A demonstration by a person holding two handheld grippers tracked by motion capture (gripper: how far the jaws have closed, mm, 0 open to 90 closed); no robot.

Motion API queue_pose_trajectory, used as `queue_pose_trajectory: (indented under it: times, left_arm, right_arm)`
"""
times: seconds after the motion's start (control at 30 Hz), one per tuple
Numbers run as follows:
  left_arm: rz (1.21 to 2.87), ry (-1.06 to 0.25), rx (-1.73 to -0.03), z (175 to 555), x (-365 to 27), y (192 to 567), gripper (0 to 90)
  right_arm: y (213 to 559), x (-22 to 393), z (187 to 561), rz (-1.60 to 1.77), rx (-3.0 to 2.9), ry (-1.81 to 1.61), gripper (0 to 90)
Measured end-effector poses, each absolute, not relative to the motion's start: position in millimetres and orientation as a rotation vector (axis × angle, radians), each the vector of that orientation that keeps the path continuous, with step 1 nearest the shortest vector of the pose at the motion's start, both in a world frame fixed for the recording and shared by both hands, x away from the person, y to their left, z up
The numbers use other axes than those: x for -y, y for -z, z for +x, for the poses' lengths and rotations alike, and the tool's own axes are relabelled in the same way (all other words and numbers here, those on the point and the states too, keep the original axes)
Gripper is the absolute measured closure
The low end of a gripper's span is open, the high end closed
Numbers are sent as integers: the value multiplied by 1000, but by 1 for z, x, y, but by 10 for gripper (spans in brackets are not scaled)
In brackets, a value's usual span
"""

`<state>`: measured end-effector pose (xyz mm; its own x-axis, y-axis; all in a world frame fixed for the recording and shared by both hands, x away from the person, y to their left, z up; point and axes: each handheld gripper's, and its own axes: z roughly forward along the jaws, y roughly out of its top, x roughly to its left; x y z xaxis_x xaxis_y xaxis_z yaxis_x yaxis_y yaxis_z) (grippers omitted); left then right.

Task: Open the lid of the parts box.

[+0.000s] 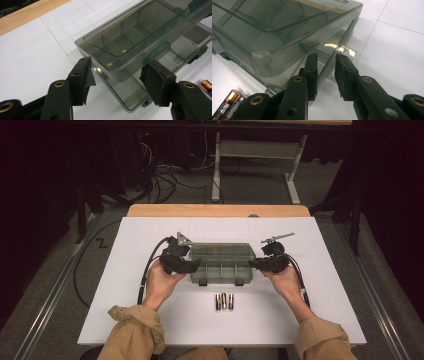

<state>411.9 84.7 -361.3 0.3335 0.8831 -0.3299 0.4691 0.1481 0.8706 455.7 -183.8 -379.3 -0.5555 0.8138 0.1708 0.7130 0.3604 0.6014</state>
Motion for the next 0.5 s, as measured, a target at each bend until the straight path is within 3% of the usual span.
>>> queue_pose_trajectory:
  times: [0.5]
  left_arm:
    - [1476, -455, -1303, 417, -85, 357, 428]
  right_arm:
    - [382, 176, 467, 1443, -2462, -904, 717]
